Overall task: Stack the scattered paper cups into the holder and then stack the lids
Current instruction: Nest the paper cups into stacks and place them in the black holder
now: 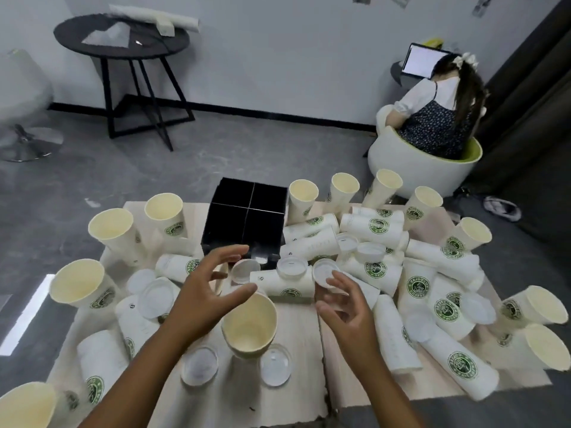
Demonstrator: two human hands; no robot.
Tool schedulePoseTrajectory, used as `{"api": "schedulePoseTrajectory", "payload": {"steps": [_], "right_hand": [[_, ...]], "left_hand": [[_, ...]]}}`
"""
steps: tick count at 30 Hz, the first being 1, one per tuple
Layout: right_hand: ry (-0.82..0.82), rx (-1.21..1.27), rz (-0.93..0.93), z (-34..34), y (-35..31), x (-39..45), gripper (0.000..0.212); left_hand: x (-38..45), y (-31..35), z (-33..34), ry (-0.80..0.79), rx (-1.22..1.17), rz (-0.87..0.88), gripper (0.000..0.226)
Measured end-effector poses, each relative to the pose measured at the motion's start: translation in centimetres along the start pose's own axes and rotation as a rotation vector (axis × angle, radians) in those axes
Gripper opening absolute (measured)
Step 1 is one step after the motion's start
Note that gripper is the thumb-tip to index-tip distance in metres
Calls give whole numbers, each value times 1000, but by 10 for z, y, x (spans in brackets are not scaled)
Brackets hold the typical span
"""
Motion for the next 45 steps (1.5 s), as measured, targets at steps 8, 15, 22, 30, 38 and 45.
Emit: {"api": "schedulePoseTrajectory", "payload": {"steps": [8, 15, 22, 30, 38, 45], "right_hand": [[193, -25, 2, -78, 16, 82, 67], [212, -112, -4, -114, 38, 179, 75], [58, -365, -101, -138, 54, 272, 83], [-105, -592, -96, -147, 92, 327, 94], [-224, -682, -51, -137, 120, 337, 95], [-194, -614, -97, -135, 99, 333, 86]], "left_hand": [[88, 28, 122, -253, 161, 142, 64], [151, -4, 247, -431, 418, 197, 82], [169, -35, 312, -506, 523, 150, 90], [164, -63, 336, -518, 592, 110, 101], [161, -51, 330, -454, 493, 62, 100], [154, -15, 282, -377, 300, 41, 88]]}}
Point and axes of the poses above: each hand's wrist, its own x-axis towards the middle knuckle, its own z-axis out of the palm, y = z × x, the point moved 10 cm from there along x, towards the middle knuckle, and after that the axes turned 15 degrees about y, right-handed, at the moved point
